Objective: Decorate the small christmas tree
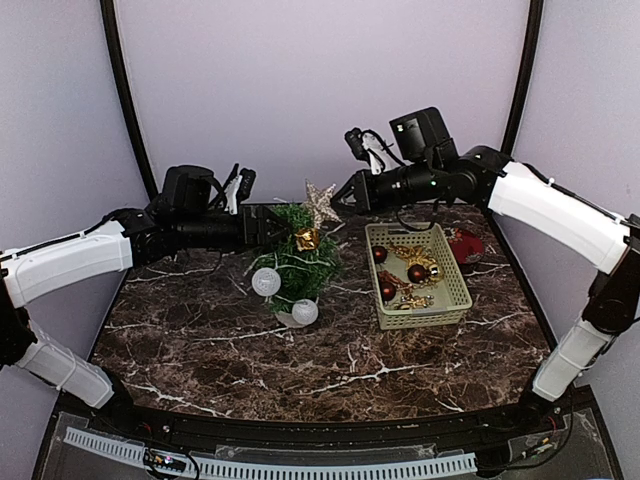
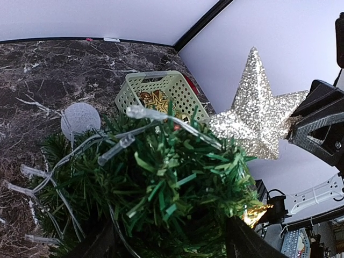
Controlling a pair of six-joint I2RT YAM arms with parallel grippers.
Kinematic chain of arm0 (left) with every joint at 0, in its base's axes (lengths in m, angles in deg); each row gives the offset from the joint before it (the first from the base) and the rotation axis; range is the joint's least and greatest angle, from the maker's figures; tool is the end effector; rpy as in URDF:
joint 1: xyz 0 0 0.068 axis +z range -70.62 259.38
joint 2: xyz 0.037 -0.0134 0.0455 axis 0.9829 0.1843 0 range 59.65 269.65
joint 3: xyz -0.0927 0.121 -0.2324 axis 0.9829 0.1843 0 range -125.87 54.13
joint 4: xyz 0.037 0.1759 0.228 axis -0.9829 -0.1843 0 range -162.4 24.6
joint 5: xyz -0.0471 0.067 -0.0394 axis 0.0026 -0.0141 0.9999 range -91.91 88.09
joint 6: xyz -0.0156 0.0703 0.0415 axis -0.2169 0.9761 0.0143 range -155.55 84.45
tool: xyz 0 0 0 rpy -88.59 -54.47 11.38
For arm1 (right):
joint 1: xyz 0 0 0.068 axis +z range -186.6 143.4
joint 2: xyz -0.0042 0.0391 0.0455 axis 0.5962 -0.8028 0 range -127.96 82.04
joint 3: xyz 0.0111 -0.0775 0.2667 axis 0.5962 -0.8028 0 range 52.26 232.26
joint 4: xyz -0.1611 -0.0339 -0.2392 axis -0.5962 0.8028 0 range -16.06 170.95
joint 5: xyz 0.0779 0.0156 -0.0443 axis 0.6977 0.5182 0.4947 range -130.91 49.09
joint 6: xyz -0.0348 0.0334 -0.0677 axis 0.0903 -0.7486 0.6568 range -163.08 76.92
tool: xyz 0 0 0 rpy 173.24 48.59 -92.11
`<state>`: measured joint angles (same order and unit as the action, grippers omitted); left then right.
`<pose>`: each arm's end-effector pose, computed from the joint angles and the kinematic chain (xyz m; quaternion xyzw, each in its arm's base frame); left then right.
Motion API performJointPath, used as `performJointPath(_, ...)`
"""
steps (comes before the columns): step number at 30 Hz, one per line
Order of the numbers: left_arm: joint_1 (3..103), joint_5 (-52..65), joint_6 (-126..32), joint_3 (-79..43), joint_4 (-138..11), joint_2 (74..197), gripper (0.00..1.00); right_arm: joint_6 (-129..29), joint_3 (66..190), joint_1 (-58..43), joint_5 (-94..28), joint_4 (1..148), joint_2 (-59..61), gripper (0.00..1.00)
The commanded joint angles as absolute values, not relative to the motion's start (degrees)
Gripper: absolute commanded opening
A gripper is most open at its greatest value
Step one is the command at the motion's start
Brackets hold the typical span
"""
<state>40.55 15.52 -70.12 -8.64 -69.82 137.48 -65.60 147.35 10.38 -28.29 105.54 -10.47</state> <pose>0.2823 -0.2552 0.3153 0.1174 0.8033 -0.4402 0.3836 0.2826 0.3260 0.3847 -0.2359 0.8252 0.3653 0.3604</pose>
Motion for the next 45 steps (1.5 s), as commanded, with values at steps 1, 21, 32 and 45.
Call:
performJointPath(1, 40.8, 16.6, -68.8, -9.4, -68.0, 137.1, 0.69, -64.2, 149.8, 11.3, -27.3, 107.9, -12.5, 0.0)
performJointPath(21, 41.0, 16.4, -68.1, -7.8, -68.0, 136.6, 0.62, -63.0, 155.5, 16.0, -35.5, 115.9, -19.0, 0.0)
performJointPath(32, 41.4, 13.5, -67.5, -8.5, -70.1, 133.7, 0.71, -63.6, 156.5, 15.9, -39.4, 115.8, -14.9, 0.34)
performJointPath(45, 42.3, 7.7, -64.6, -11.5, -77.9, 128.9, 0.84, -64.5, 153.6, 14.7, -44.2, 114.3, -7.0, 0.64)
